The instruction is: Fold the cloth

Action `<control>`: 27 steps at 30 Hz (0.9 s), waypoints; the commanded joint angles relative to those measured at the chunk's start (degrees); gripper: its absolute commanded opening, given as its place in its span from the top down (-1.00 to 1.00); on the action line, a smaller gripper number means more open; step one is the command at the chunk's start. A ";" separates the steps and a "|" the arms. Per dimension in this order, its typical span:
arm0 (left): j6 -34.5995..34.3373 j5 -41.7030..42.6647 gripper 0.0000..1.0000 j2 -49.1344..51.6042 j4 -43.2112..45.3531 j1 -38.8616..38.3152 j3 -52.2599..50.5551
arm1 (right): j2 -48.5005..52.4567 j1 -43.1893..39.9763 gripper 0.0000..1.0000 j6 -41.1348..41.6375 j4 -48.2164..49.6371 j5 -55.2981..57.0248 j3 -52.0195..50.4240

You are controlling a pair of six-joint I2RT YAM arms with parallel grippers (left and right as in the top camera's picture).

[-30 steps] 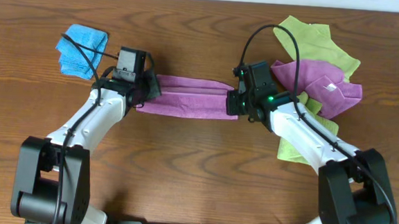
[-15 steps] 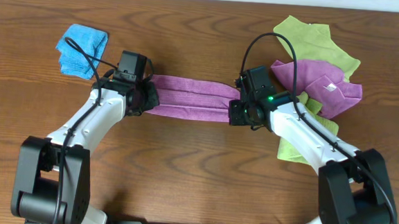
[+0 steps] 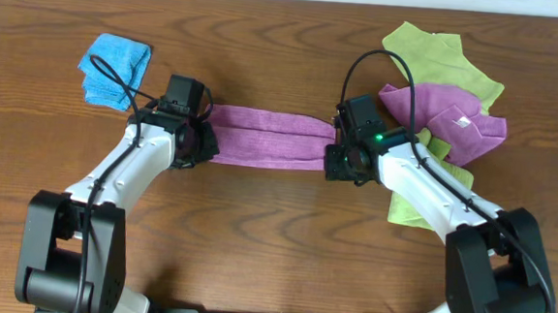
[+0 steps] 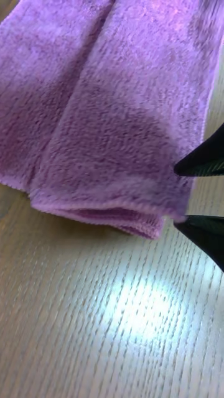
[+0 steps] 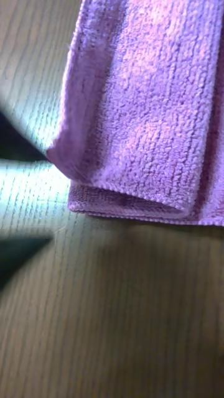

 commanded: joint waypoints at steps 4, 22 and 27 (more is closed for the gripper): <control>-0.28 1.77 0.50 0.07 0.11 0.37 0.79 | -1.75 -0.24 0.97 0.39 -0.04 0.66 0.76; -0.22 4.48 0.22 -7.19 5.68 0.35 0.81 | -7.10 -0.07 0.97 0.42 3.74 -1.42 0.90; -0.20 4.46 0.10 -6.95 5.27 0.35 0.76 | -7.10 -0.07 0.97 0.42 4.13 -4.22 0.90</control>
